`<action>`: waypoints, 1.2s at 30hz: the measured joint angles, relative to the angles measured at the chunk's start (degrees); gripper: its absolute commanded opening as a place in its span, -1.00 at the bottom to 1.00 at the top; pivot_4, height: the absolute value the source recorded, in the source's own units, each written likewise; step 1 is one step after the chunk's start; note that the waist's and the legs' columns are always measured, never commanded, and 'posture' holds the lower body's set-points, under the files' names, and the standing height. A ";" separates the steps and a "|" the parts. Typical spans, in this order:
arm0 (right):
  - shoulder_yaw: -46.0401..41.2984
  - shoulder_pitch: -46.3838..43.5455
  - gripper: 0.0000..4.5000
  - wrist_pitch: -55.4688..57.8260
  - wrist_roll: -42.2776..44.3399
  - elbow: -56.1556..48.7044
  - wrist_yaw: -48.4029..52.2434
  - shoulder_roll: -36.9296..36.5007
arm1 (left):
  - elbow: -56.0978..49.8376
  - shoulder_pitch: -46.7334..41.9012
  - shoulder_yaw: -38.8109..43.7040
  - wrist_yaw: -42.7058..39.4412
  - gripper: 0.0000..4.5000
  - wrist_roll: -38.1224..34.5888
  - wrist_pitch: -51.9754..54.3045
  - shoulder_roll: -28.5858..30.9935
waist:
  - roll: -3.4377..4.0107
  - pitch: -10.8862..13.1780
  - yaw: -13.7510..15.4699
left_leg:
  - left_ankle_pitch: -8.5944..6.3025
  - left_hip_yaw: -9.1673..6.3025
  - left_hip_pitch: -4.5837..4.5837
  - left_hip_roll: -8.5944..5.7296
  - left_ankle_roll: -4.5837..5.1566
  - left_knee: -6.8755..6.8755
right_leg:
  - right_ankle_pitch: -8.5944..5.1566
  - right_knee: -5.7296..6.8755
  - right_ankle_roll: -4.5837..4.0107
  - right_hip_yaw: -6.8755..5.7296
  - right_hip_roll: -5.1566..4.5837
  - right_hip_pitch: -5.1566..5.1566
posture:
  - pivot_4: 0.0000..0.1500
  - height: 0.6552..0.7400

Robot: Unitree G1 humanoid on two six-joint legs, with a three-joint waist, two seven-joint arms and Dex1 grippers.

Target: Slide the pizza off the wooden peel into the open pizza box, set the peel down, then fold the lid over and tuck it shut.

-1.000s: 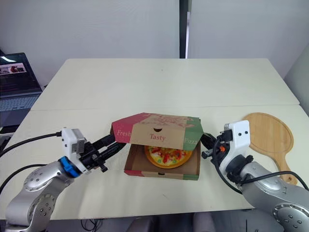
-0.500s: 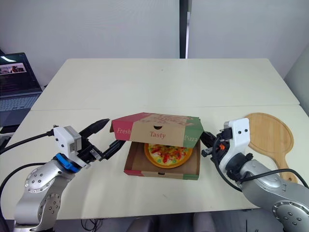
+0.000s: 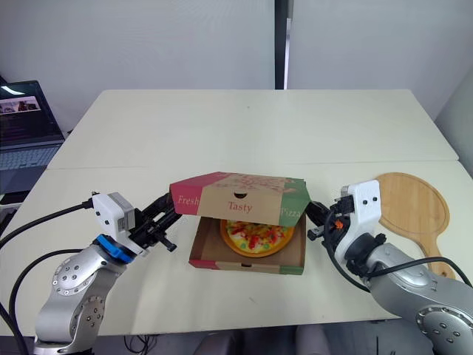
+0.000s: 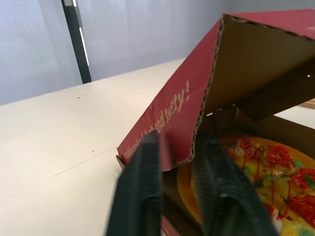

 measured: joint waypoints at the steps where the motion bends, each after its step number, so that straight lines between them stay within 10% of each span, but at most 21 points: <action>1: 0.00 0.07 -1.00 0.00 -0.09 0.00 0.06 0.05 | -0.19 0.22 0.00 0.16 -0.99 0.00 0.01 0.00 | 0.00 0.00 0.00 | 0.00 0.00 0.00 0.00 0.00 0.00 | 0.00 0.00 0.00 0.00 0.00 0.00 | 1.00 1.00; 17: 3.75 4.15 -1.00 0.21 -9.60 -1.84 3.44 1.88 | -1.06 2.79 -1.21 1.17 -0.99 -0.02 0.51 0.04 | -0.01 -0.01 -0.01 | 0.00 0.01 0.06 0.01 0.00 -0.01 | -0.01 0.00 0.01 0.00 0.00 0.03 | 1.00 1.00; 28: -2.13 10.31 0.49 1.68 -9.23 -1.38 11.35 -2.82 | -0.93 3.78 -1.21 0.03 -1.00 0.39 -0.11 0.04 | -0.03 0.01 0.44 | 0.00 -0.03 -0.04 -0.03 0.00 -0.01 | -0.01 -0.06 0.02 -0.01 -0.01 0.03 | 1.00 1.00; 36: -17.29 20.21 0.49 2.50 -8.13 1.79 29.99 -12.61 | -0.52 3.39 -1.58 -0.02 -1.00 0.96 -0.90 -0.10 | -0.05 0.02 0.41 | -0.01 0.00 -0.01 0.00 0.02 0.00 | -0.02 -0.07 0.04 -0.02 0.00 0.09 | 1.00 1.00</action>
